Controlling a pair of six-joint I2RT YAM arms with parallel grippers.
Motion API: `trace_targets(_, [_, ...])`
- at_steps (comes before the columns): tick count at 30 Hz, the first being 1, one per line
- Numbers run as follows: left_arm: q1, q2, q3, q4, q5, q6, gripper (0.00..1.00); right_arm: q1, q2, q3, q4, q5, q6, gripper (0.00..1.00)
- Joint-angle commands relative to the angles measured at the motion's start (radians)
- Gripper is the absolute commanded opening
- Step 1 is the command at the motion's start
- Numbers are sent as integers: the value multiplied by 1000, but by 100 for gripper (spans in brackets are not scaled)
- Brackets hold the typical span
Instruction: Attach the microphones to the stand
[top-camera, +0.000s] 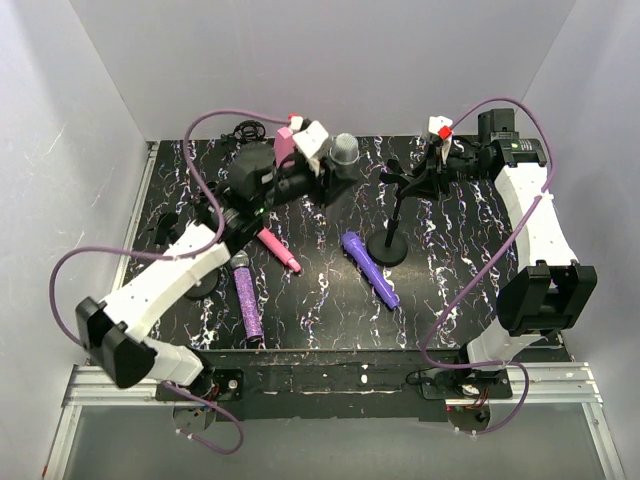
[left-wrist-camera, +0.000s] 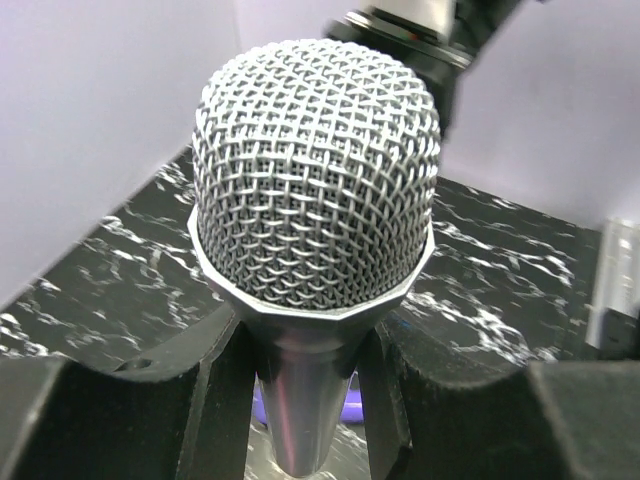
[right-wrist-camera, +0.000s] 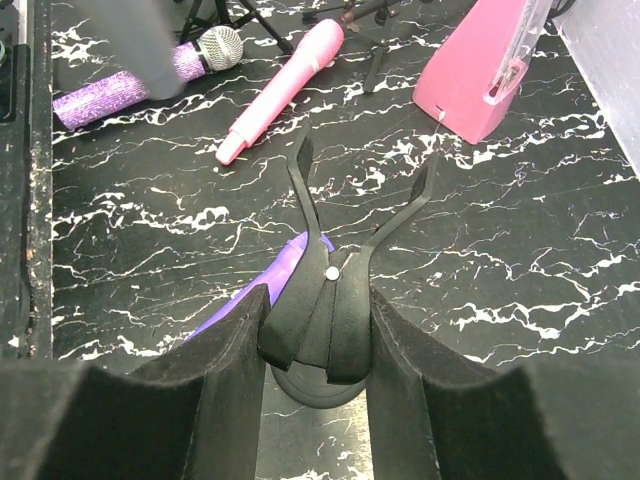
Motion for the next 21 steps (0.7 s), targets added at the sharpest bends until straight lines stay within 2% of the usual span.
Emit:
trace_targets(1, [29,131,166,-4,32,151,0,-4,-36,42,-62,-71,-16,2])
trace_targets(9, [32,343,340,134,115,102,0,-4,-25,44,-71,-94,-16,2])
trace_targets(17, [32,427,357,272,150,14,0,-4,-14,47,-75,-114,-8,2])
trace_targets(21, [30,449,346,356,155,-77,0,-3,-5,47,-71,-117,1,2])
